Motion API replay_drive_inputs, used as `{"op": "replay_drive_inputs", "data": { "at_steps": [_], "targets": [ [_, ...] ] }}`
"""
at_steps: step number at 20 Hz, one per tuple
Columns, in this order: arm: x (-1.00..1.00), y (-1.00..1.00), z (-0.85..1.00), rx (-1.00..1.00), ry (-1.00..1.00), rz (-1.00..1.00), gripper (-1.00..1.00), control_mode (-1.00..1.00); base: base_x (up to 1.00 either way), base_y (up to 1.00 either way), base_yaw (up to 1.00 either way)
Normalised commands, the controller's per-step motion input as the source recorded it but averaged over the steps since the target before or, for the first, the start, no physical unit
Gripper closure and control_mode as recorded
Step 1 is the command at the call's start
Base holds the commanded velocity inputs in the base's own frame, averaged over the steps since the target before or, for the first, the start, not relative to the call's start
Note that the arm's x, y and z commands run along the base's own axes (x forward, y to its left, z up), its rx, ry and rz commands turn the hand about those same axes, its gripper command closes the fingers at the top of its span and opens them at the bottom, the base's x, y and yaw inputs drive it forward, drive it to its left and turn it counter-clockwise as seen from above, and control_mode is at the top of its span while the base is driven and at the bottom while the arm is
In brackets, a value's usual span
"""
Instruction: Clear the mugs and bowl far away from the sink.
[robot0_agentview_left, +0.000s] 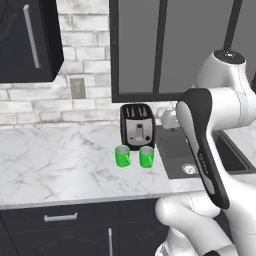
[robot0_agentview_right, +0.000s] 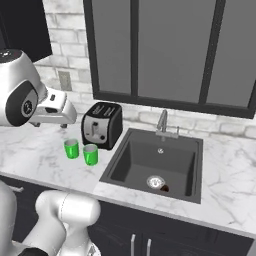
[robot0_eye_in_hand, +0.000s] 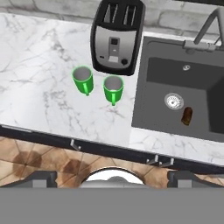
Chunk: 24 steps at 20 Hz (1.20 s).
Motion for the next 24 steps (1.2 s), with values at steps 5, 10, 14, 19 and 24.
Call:
{"op": "replay_drive_inputs", "data": {
  "at_steps": [5,10,14,19,24],
  "targets": [
    [0.05,0.0,-0.06,0.02,0.0,0.04,-1.0,-1.0,0.06,0.0,0.08],
    [0.06,-0.02,-0.29,0.06,0.0,0.01,-1.0,-1.0,0.0,0.0,0.0],
    [0.02,-0.06,-0.4,0.04,0.0,0.0,-1.0,-1.0,0.0,0.0,0.0],
    [0.01,0.0,-0.39,0.0,0.0,0.0,-1.0,-1.0,0.0,0.0,0.0],
    [0.01,0.0,-0.37,0.0,0.0,0.0,-1.0,-1.0,0.0,0.0,0.0]
  ]
}}
